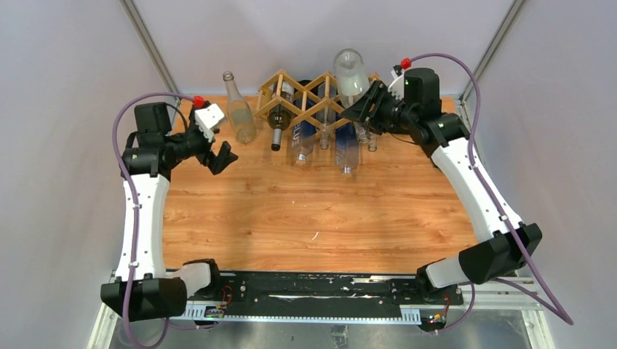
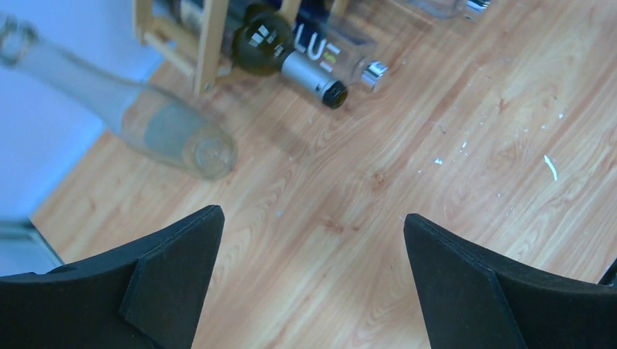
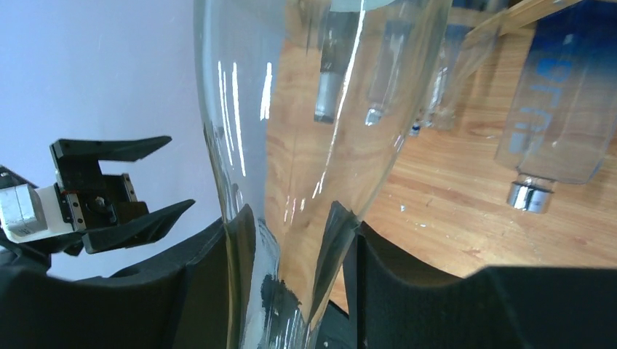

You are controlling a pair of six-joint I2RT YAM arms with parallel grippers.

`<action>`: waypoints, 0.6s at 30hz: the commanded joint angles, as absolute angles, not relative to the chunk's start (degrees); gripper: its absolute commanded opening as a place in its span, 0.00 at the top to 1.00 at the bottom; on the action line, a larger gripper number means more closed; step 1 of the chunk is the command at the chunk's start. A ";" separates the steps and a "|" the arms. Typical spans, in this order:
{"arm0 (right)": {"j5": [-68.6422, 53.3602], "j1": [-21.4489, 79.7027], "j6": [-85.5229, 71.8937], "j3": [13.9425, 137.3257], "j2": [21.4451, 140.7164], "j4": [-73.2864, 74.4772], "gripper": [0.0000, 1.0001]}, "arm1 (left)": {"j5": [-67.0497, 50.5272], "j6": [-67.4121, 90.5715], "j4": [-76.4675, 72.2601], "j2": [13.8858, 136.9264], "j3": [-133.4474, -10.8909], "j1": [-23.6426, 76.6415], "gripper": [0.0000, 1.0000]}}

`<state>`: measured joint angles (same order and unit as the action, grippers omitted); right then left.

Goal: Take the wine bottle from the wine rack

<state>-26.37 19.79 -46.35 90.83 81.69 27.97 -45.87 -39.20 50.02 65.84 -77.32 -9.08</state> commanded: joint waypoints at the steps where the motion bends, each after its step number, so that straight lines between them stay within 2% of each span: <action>1: -27.42 25.10 -44.39 89.64 76.73 18.80 1.00 | -44.21 -49.22 50.27 63.94 -76.56 -3.55 0.00; 9: -24.55 36.84 -41.27 88.05 76.15 21.40 1.00 | -45.38 -56.67 48.37 62.40 -77.95 -0.63 0.00; 13: -24.99 41.88 -39.80 87.82 77.27 21.33 1.00 | -40.43 -64.68 47.97 57.82 -73.79 7.09 0.00; 18: -26.65 46.66 -36.79 90.78 79.75 23.82 1.00 | -36.83 -67.00 44.19 52.30 -67.20 13.23 0.00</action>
<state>-24.75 43.62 -42.26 85.86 79.94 31.55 -40.56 -61.93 47.07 55.64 -70.67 9.82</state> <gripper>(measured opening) 0.526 0.997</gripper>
